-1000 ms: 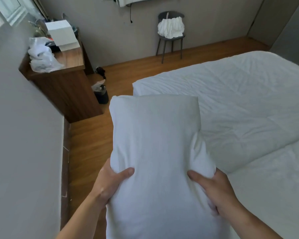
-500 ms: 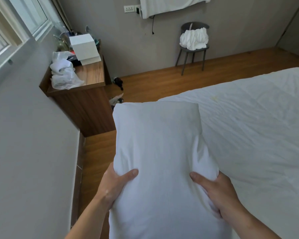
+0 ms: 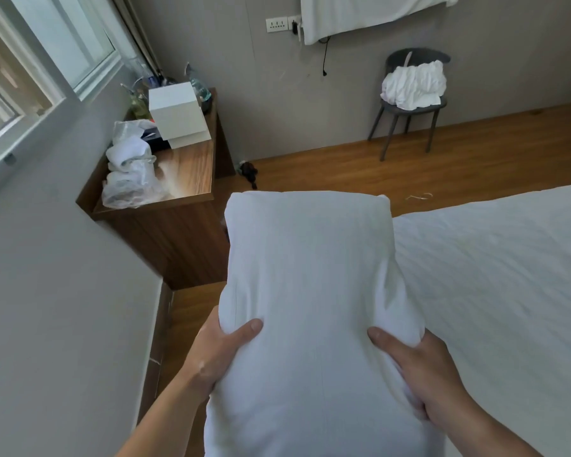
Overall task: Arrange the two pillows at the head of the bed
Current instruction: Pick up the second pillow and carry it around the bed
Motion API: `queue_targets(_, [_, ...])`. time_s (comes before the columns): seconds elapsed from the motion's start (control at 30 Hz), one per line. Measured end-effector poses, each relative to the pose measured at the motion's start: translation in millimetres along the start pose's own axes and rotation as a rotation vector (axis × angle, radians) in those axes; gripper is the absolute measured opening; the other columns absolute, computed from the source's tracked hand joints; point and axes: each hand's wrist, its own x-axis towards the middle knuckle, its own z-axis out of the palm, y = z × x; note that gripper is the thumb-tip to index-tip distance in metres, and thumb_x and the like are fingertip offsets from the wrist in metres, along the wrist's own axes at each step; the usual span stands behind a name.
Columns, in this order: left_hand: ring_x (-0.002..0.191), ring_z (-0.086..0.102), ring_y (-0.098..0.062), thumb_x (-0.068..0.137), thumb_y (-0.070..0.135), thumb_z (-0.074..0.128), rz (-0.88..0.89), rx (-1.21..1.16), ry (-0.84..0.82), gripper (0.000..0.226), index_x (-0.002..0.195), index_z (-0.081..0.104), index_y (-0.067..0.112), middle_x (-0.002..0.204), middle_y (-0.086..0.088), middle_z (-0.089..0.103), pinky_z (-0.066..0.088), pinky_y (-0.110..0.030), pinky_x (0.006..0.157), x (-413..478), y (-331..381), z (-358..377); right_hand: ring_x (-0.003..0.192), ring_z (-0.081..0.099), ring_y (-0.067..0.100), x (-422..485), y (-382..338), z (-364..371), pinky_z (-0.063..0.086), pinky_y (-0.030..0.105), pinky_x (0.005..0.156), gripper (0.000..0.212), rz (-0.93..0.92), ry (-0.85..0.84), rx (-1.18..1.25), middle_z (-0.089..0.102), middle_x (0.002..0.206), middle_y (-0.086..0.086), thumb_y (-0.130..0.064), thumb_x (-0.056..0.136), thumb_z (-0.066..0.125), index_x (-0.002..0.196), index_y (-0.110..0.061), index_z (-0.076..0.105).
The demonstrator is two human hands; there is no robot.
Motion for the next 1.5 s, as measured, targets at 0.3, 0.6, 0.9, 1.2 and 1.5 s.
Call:
queue_targets(0.3, [0.116, 0.072, -0.027, 0.042, 0.075, 0.091, -0.01, 0.003, -0.073, 0.112, 0.141, 0.054, 0.036, 0.128, 0.005, 0.074, 0.057, -0.055, 0.102, 165.8, 54.9, -18.9, 0.093, 0.074, 0.018, 130.8, -68.5, 66.9, 0.056, 0.042, 0.092, 0.045, 0.018, 0.065, 0.062, 0.079, 0.099, -0.009, -0.037, 0.07, 0.092, 0.11, -0.025, 0.075])
queue_targets(0.6, [0.113, 0.073, -0.026, 0.043, 0.07, 0.091, -0.01, 0.052, -0.131, 0.11, 0.139, 0.054, 0.032, 0.126, 0.001, 0.074, 0.058, -0.055, 0.1, 338.3, 131.6, -71.3, 0.096, 0.072, 0.015, 249.7, -152.4, 159.0, 0.055, 0.04, 0.09, 0.039, 0.028, 0.108, 0.125, 0.077, 0.103, -0.013, -0.037, 0.072, 0.09, 0.107, -0.033, 0.072])
queue_targets(0.9, [0.113, 0.072, -0.028, 0.042, 0.077, 0.09, -0.01, 0.096, -0.147, 0.113, 0.14, 0.051, 0.037, 0.126, 0.002, 0.073, 0.058, -0.057, 0.099, 487.9, 182.6, -79.0, 0.093, 0.07, 0.009, 380.2, -212.6, 210.6, 0.051, 0.029, 0.075, 0.039, 0.009, 0.093, 0.181, 0.076, 0.1, -0.015, -0.034, 0.073, 0.09, 0.106, -0.034, 0.07])
queue_targets(1.2, [0.109, 0.074, -0.024, 0.041, 0.076, 0.089, -0.036, 0.126, -0.141, 0.107, 0.135, 0.054, 0.04, 0.121, 0.004, 0.075, 0.062, -0.048, 0.091, 652.1, 267.9, -29.0, 0.083, 0.062, -0.001, 556.8, -286.4, 208.5, 0.044, 0.02, 0.065, 0.034, 0.027, 0.077, 0.181, 0.07, 0.094, -0.019, -0.033, 0.077, 0.088, 0.103, -0.036, 0.066])
queue_targets(1.5, [0.108, 0.074, -0.022, 0.034, 0.082, 0.087, -0.026, 0.218, -0.273, 0.112, 0.134, 0.053, 0.042, 0.12, 0.008, 0.076, 0.062, -0.04, 0.084, 801.6, 355.8, 74.2, 0.09, 0.069, 0.012, 688.9, -326.7, 163.8, 0.05, 0.029, 0.071, 0.047, 0.108, 0.245, 0.186, 0.077, 0.1, -0.01, -0.041, 0.074, 0.089, 0.115, -0.026, 0.072])
